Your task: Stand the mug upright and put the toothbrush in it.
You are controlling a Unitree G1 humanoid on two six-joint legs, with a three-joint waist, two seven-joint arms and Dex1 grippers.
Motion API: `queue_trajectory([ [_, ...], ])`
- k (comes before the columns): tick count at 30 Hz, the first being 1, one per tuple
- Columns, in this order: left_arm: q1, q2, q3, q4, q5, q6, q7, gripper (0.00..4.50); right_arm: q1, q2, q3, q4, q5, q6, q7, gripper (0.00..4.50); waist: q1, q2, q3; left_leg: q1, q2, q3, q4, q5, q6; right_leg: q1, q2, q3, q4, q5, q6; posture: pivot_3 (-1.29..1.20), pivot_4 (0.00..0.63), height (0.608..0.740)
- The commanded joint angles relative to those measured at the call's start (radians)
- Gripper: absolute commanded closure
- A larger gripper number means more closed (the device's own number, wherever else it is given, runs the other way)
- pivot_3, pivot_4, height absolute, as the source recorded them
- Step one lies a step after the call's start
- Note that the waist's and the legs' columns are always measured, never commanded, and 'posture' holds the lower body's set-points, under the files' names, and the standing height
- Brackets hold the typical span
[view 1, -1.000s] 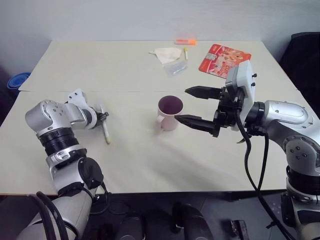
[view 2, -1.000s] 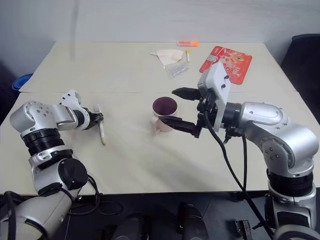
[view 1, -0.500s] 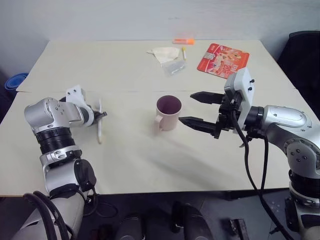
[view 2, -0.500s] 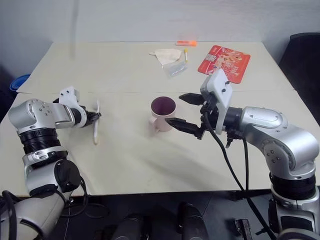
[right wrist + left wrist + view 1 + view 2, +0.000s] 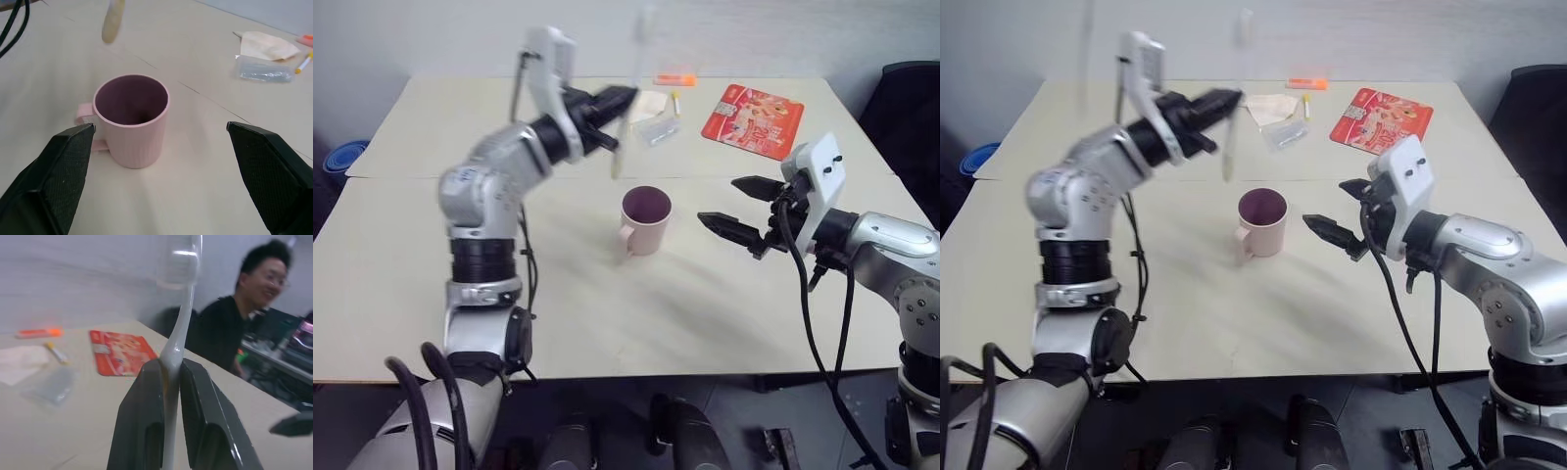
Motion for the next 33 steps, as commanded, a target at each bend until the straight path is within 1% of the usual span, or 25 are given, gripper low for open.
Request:
queue_trajectory([
  [1,-0.008,-0.034,-0.02,-0.01,0.003,-0.096,-0.008,4.31,0.007,-0.01,-0.051,-0.064,0.02,0.011,-0.035,0.0,-0.002,0.0,0.0,0.0,0.0,0.0,0.0,0.0,0.0,0.0,0.0,0.0,0.0,0.0,0.0,0.0,0.15,0.74],
  [3,0.013,-0.056,-0.035,-0.001,0.0,-0.118,-0.013,4.31,0.014,-0.005,-0.061,-0.077,0.029,0.02,-0.052,0.0,-0.002,0.0,0.0,0.0,0.0,0.0,0.0,0.0,0.0,0.0,0.0,0.0,0.0,0.0,0.0,0.0,0.15,0.74],
  [7,0.077,-0.044,-0.109,-0.033,0.052,-0.173,-0.033,4.31,0.031,-0.003,-0.077,-0.104,0.045,0.035,-0.08,0.0,0.001,0.0,0.0,0.0,0.001,0.0,0.0,0.0,0.0,0.0,0.0,0.0,0.0,0.0,0.0,0.0,0.15,0.74],
  [12,0.139,-0.028,-0.11,-0.086,0.021,-0.157,-0.046,4.31,0.04,-0.003,-0.083,-0.112,0.056,0.035,-0.099,0.0,0.001,0.0,0.0,0.0,0.001,-0.001,0.0,0.0,0.001,0.0,0.0,0.0,-0.001,0.0,0.0,0.0,0.15,0.74],
  [14,0.168,-0.038,-0.091,-0.107,-0.008,-0.157,-0.047,3.59,0.037,-0.002,-0.078,-0.105,0.057,0.028,-0.104,0.0,0.002,0.0,0.0,-0.001,0.002,-0.002,0.0,0.0,0.001,0.0,-0.001,0.0,-0.001,0.0,0.0,0.0,0.15,0.74],
  [16,0.193,-0.039,-0.075,-0.13,-0.029,-0.148,-0.042,3.07,0.031,0.002,-0.072,-0.099,0.058,0.024,-0.106,0.0,0.002,0.0,0.0,-0.001,0.002,-0.002,0.0,0.0,0.001,0.0,-0.001,0.001,-0.001,0.0,0.0,0.0,0.15,0.74],
  [17,0.205,-0.032,-0.07,-0.148,-0.037,-0.141,-0.042,2.83,0.028,0.003,-0.069,-0.096,0.06,0.023,-0.105,0.0,0.002,0.0,0.0,-0.001,0.002,-0.002,0.0,0.0,0.002,0.0,-0.001,0.001,-0.001,0.0,0.0,0.0,0.15,0.74],
  [20,0.232,-0.013,-0.041,-0.199,-0.075,-0.116,-0.036,1.89,0.023,0.003,-0.062,-0.089,0.063,0.019,-0.098,0.0,0.002,0.0,0.0,-0.001,0.002,-0.002,0.0,0.0,0.002,0.0,-0.001,0.001,-0.001,0.0,0.0,0.0,0.15,0.74],
  [23,0.259,0.032,0.0,-0.252,-0.116,-0.065,-0.033,1.02,0.022,-0.001,-0.051,-0.074,0.057,0.011,-0.084,0.0,-0.001,0.0,0.0,-0.001,0.002,-0.002,0.0,0.0,0.002,0.0,-0.001,0.002,-0.001,0.0,0.0,0.0,0.15,0.74],
  [24,0.278,0.075,0.015,-0.281,-0.124,-0.053,-0.051,0.76,0.023,-0.007,-0.047,-0.062,0.053,0.006,-0.071,0.0,-0.002,0.0,0.0,-0.001,0.002,-0.002,0.0,0.0,0.002,0.0,-0.001,0.002,-0.001,0.0,0.0,0.0,0.15,0.74],
  [25,0.309,0.159,0.03,-0.323,-0.13,-0.037,-0.106,0.45,0.029,-0.022,-0.048,-0.042,0.052,0.002,-0.043,0.0,-0.004,0.0,0.0,-0.001,0.002,-0.002,0.0,0.0,0.002,0.0,0.0,0.002,-0.001,0.0,0.0,0.0,0.15,0.74],
  [26,0.332,0.22,0.038,-0.354,-0.138,-0.026,-0.143,0.18,0.035,-0.034,-0.05,-0.027,0.052,-0.003,-0.02,0.0,-0.011,0.0,0.0,-0.001,0.002,-0.002,0.0,0.0,0.002,0.0,0.0,0.002,-0.001,0.0,0.0,0.0,0.15,0.74],
  [27,0.361,0.306,0.042,-0.384,-0.15,-0.013,-0.209,0.01,0.047,-0.063,-0.051,-0.007,0.048,-0.011,0.024,0.0,-0.017,0.0,0.0,0.0,0.003,-0.002,-0.001,0.0,0.001,0.0,0.0,0.003,-0.001,0.0,0.0,0.0,0.15,0.74],
  [28,0.395,0.404,0.043,-0.406,-0.156,-0.011,-0.293,0.01,0.063,-0.099,-0.052,0.013,0.042,-0.026,0.08,0.0,-0.021,0.0,0.0,0.0,0.003,-0.002,-0.001,0.0,0.001,0.0,0.0,0.003,-0.001,0.0,0.0,0.0,0.15,0.74],
  [29,0.423,0.48,0.043,-0.418,-0.157,-0.026,-0.359,0.01,0.077,-0.133,-0.054,0.029,0.038,-0.039,0.131,0.0,-0.022,0.0,0.0,-0.001,0.003,-0.002,-0.001,0.0,0.001,-0.001,0.001,0.003,-0.001,0.0,-0.001,0.0,0.15,0.74],
  [31,0.486,0.655,0.052,-0.413,-0.13,-0.079,-0.507,0.01,0.114,-0.216,-0.066,0.064,0.046,-0.07,0.264,0.0,-0.021,0.001,0.0,-0.001,0.003,-0.002,-0.002,0.0,0.001,-0.001,0.001,0.0,-0.002,-0.001,-0.001,0.0,0.15,0.74],
  [33,0.545,0.79,0.07,-0.383,-0.098,-0.155,-0.631,0.01,0.156,-0.287,-0.088,0.096,0.054,-0.105,0.394,0.0,-0.019,0.001,0.0,-0.001,0.003,-0.002,-0.002,-0.001,0.002,0.0,0.001,-0.001,-0.003,-0.001,-0.001,0.0,0.15,0.74],
])
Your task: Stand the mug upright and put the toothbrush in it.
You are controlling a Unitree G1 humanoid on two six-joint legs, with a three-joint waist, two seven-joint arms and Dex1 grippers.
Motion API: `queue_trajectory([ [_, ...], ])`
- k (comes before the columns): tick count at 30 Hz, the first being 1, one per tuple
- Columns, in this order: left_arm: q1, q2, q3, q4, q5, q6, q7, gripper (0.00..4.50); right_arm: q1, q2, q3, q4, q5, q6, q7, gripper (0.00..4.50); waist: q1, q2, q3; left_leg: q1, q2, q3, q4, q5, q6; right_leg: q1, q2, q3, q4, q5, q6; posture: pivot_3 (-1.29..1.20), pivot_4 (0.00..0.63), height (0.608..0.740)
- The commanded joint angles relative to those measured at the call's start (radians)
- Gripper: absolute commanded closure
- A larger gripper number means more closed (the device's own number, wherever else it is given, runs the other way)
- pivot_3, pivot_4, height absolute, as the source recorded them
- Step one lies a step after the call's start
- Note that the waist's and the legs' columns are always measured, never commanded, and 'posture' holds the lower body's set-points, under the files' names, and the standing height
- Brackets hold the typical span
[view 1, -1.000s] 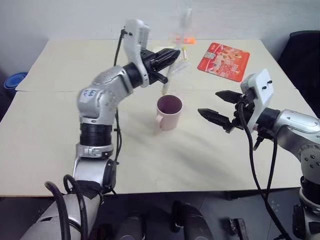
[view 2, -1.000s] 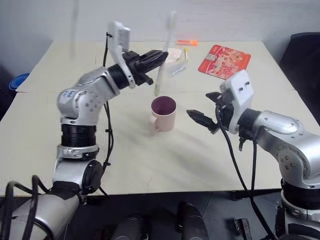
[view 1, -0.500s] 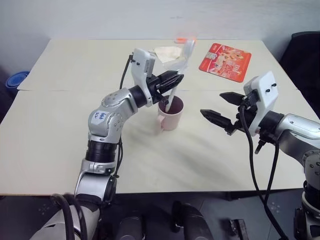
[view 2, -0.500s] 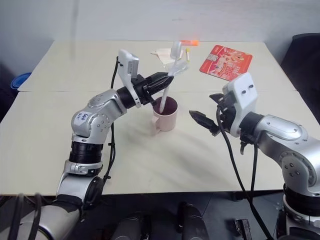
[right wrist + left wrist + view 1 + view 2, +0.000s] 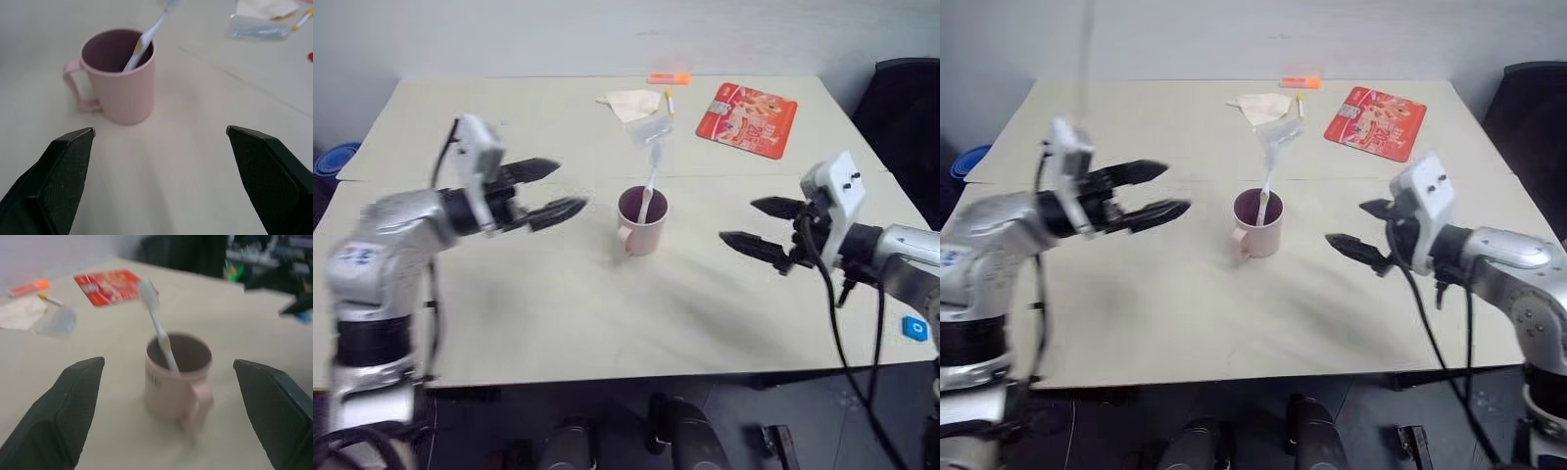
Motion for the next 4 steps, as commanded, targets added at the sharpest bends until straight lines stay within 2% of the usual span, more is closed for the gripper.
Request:
queue_trajectory([
  [1,0.069,0.178,0.049,0.012,0.048,-0.141,-0.22,0.01,0.047,-0.105,-0.064,0.036,0.015,-0.08,0.224,0.0,0.004,0.0,0.0,0.0,0.0,0.0,0.0,0.0,0.0,0.0,0.0,0.0,-0.001,0.0,0.0,0.0,0.15,0.74],
  [4,0.1,0.265,0.08,0.09,0.072,-0.215,-0.285,0.01,0.059,-0.142,-0.061,0.107,-0.026,-0.142,0.286,0.0,0.004,0.0,0.0,0.0,0.0,0.0,0.0,-0.001,0.002,0.001,-0.001,0.0,-0.006,0.0,0.0,0.0,0.15,0.74],
])
